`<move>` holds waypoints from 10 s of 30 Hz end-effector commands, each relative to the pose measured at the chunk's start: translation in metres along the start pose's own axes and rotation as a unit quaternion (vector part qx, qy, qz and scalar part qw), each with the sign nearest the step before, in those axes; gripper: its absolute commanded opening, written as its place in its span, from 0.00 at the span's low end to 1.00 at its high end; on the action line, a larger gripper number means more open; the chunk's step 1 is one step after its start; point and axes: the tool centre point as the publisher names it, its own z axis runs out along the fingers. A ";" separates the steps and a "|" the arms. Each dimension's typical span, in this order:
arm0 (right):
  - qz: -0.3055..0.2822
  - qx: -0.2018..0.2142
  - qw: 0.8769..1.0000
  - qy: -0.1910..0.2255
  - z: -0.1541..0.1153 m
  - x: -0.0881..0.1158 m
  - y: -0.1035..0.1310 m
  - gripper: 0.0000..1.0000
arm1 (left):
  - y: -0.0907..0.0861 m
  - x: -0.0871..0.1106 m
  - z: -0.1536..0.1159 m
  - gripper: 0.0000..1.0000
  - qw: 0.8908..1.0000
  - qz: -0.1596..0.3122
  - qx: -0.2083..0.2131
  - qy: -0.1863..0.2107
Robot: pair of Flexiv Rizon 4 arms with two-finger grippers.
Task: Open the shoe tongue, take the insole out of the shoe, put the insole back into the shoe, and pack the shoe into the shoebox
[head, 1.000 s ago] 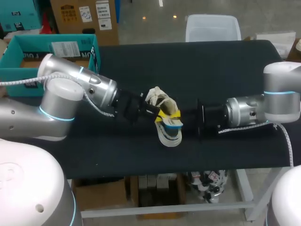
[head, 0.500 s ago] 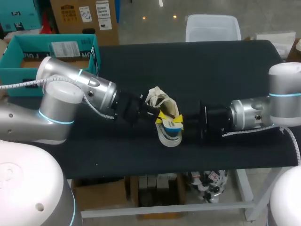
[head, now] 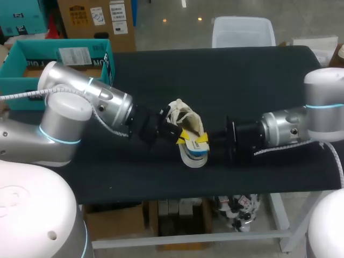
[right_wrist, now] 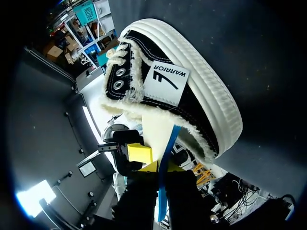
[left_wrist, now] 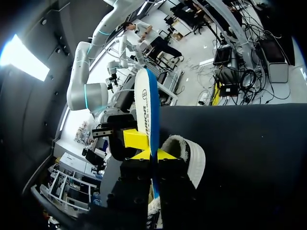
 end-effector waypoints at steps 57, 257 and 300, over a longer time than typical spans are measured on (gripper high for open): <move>-0.018 -0.044 0.995 -0.093 0.002 -0.005 0.015 0.40 | 0.039 0.010 0.013 0.00 0.998 -0.014 -0.014 0.051; 0.032 -0.128 0.973 -0.187 0.000 -0.012 0.038 0.00 | -0.001 0.005 -0.018 0.66 0.994 0.010 -0.068 0.089; 0.011 -0.232 0.942 -0.244 0.003 -0.038 0.057 0.00 | -0.037 -0.023 -0.110 1.00 0.472 -0.778 -0.393 -0.132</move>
